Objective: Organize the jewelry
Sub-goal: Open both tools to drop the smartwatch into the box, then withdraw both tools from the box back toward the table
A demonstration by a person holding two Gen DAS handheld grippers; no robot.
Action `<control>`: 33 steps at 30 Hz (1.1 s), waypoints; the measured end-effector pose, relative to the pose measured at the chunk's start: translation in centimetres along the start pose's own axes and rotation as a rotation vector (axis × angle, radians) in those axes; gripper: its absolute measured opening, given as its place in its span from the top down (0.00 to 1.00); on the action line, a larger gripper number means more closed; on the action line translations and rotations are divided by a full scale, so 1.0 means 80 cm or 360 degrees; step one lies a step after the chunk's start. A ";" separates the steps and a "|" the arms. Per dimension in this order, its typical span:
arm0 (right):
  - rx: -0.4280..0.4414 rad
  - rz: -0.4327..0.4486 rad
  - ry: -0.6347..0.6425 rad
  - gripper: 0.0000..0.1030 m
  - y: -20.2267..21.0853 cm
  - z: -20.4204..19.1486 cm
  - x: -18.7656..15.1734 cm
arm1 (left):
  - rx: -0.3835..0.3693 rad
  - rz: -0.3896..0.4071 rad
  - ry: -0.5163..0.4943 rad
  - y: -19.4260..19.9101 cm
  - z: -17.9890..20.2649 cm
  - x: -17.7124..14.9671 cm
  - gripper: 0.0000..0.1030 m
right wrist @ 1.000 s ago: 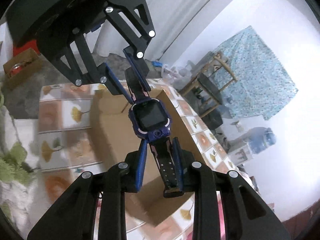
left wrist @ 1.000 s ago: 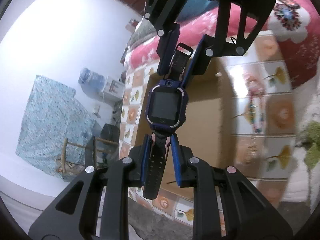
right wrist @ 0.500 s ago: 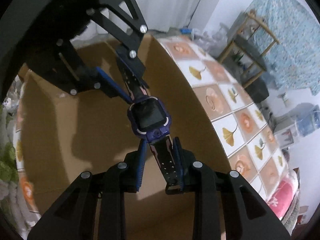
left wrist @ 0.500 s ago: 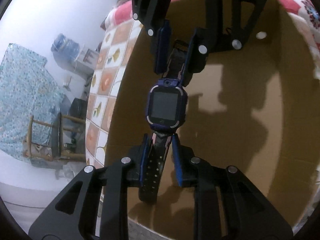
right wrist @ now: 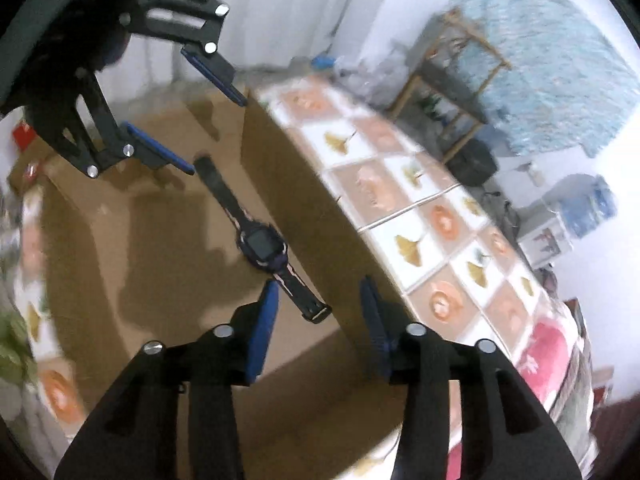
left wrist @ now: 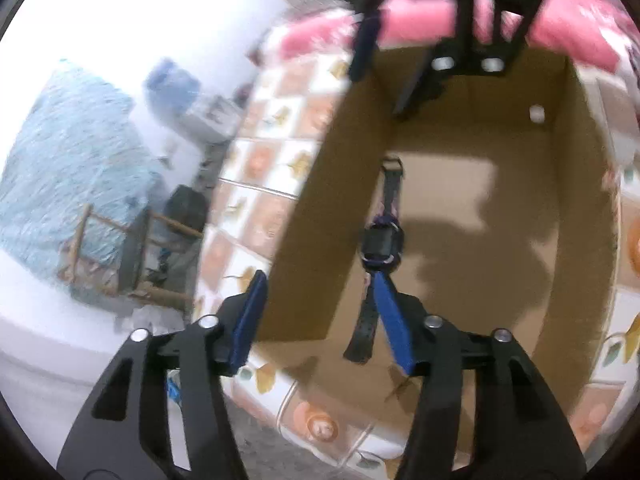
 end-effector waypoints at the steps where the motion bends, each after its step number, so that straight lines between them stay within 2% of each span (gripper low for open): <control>1: -0.0025 0.0068 -0.0074 0.50 0.024 -0.002 -0.003 | 0.0027 0.0037 0.0063 0.021 -0.007 -0.001 0.41; 3: -0.0060 0.0196 -0.0241 0.39 0.065 -0.007 -0.015 | 0.0080 0.0101 0.0192 0.060 -0.016 -0.005 0.34; 5: -0.0073 0.0351 -0.0450 0.22 0.108 -0.020 -0.034 | 0.0103 0.0163 0.0337 0.100 -0.020 -0.012 0.28; 7: -0.0143 0.0469 -0.0634 0.10 0.139 -0.036 -0.059 | 0.0132 0.0219 0.0458 0.131 -0.018 -0.021 0.20; 8: -0.0180 0.0505 -0.0691 0.07 0.147 -0.042 -0.068 | 0.0150 0.0248 0.0527 0.151 -0.010 -0.028 0.18; 11: -0.0267 0.0584 -0.0931 0.07 0.161 -0.076 -0.108 | 0.0141 0.0254 0.0680 0.185 0.032 -0.051 0.15; 13: -0.0420 0.0555 -0.1056 0.07 0.159 -0.098 -0.135 | 0.0119 0.0238 0.0782 0.199 0.067 -0.065 0.15; 15: -0.0508 0.0565 -0.1135 0.07 0.155 -0.115 -0.155 | 0.0074 0.0217 0.0887 0.202 0.098 -0.074 0.15; 18: -0.0544 0.0542 -0.1266 0.07 0.148 -0.130 -0.178 | -0.0023 0.0211 0.1187 0.205 0.137 -0.082 0.15; 21: -0.0604 0.0521 -0.1299 0.07 0.152 -0.141 -0.190 | -0.0119 0.0285 0.1493 0.209 0.155 -0.090 0.15; 24: -0.0755 0.0498 -0.1246 0.07 0.161 -0.146 -0.193 | -0.0120 0.0379 0.1705 0.218 0.161 -0.096 0.15; 26: -0.0808 0.0523 -0.1217 0.07 0.172 -0.151 -0.193 | -0.0076 0.0401 0.1748 0.224 0.163 -0.097 0.14; 29: -0.0844 0.0544 -0.1180 0.07 0.182 -0.159 -0.193 | -0.0006 0.0365 0.1750 0.226 0.168 -0.094 0.12; 33: -0.0833 0.0527 -0.1191 0.07 0.180 -0.165 -0.199 | -0.0033 0.0321 0.1746 0.230 0.181 -0.094 0.08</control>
Point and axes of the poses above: each gripper's, at about its wrist camera, not at the fingertips, and y roughly against the way its jaws point, z to its right, x to its top, the point moved 6 cm from there along -y, roughly the way its jaws point, and after that the axes turned 5 degrees about x, right-handed, at the moved point
